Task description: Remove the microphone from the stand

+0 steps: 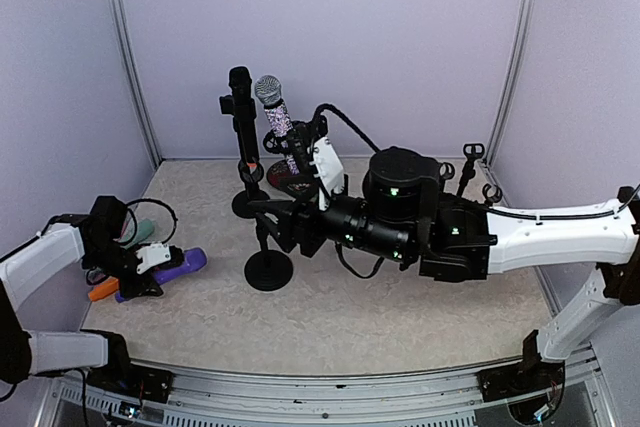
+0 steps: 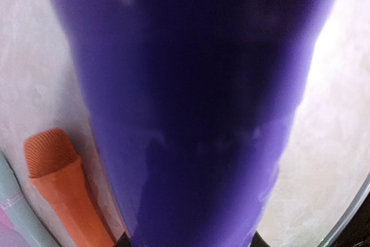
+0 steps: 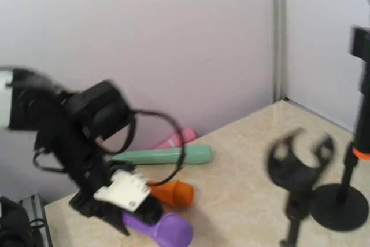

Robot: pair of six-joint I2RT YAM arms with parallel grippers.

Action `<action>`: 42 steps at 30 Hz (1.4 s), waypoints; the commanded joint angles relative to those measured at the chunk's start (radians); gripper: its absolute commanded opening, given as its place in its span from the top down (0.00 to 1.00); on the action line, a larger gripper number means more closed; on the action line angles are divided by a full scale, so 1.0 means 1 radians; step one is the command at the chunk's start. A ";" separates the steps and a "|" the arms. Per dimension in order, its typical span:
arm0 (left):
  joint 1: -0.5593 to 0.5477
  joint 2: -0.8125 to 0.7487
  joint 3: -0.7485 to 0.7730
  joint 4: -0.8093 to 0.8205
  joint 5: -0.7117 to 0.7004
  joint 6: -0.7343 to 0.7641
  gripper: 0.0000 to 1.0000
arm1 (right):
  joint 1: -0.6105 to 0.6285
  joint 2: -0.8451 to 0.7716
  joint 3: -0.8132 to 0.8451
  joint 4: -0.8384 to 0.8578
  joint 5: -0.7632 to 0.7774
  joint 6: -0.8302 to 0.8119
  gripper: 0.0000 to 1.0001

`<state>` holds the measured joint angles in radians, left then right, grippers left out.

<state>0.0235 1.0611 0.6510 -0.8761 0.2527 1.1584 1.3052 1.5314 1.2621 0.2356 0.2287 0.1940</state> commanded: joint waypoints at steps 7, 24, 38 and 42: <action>0.106 0.030 -0.211 0.395 -0.253 0.053 0.81 | -0.166 0.006 -0.155 0.010 -0.183 0.333 0.39; 0.146 -0.046 0.035 0.088 0.106 -0.006 0.20 | -0.362 0.327 -0.082 0.239 -0.669 0.720 0.38; 0.113 0.026 0.273 -0.015 0.396 -0.157 0.07 | -0.431 0.538 0.006 0.453 -0.856 0.930 0.45; 0.073 0.020 0.283 -0.007 0.395 -0.172 0.07 | -0.431 0.564 0.022 0.435 -0.859 0.935 0.46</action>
<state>0.1299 1.0824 0.9047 -0.8589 0.5957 1.0237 0.8757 2.0666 1.2484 0.6273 -0.5907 1.0962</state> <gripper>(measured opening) 0.930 0.545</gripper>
